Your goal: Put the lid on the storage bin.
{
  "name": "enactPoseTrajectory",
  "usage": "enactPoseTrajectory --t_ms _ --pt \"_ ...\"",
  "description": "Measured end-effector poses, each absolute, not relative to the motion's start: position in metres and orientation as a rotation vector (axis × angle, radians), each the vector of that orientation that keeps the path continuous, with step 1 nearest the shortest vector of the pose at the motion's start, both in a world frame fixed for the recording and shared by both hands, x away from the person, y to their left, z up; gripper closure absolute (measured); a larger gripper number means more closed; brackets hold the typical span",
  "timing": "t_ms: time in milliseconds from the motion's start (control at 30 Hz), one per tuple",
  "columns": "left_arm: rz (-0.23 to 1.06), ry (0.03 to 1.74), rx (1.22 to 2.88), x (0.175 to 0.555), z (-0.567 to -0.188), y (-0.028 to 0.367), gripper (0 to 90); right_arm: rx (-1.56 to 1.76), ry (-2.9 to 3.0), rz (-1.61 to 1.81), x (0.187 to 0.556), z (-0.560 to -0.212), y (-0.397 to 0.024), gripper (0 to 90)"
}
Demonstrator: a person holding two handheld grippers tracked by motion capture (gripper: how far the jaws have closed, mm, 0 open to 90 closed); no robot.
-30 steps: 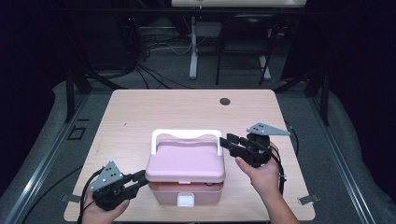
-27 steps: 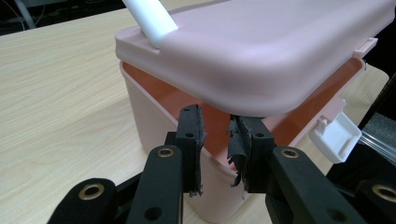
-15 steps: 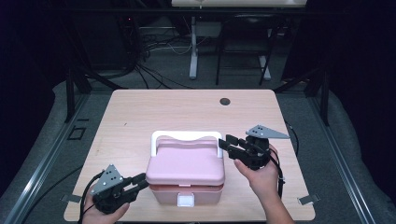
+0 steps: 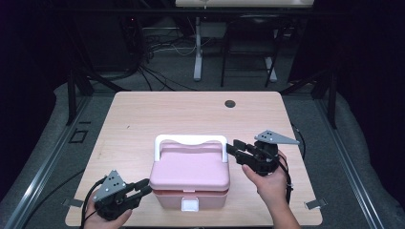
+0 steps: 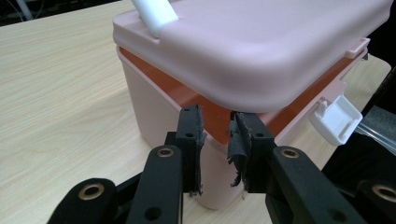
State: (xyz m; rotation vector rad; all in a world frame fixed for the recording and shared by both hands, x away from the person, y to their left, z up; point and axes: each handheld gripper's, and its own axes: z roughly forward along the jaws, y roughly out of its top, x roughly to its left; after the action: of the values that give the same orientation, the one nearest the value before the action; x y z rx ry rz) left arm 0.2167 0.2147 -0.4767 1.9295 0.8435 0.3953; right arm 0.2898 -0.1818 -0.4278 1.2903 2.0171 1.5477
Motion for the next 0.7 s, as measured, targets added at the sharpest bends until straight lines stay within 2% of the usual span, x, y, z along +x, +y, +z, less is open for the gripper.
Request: enactPoseTrajectory --t_ms 700 --pt "0.388 0.843 1.952 0.2138 -0.481 0.2179 73.2 1.313 1.993 1.555 0.2896 -0.4292 -0.1872 62.7"
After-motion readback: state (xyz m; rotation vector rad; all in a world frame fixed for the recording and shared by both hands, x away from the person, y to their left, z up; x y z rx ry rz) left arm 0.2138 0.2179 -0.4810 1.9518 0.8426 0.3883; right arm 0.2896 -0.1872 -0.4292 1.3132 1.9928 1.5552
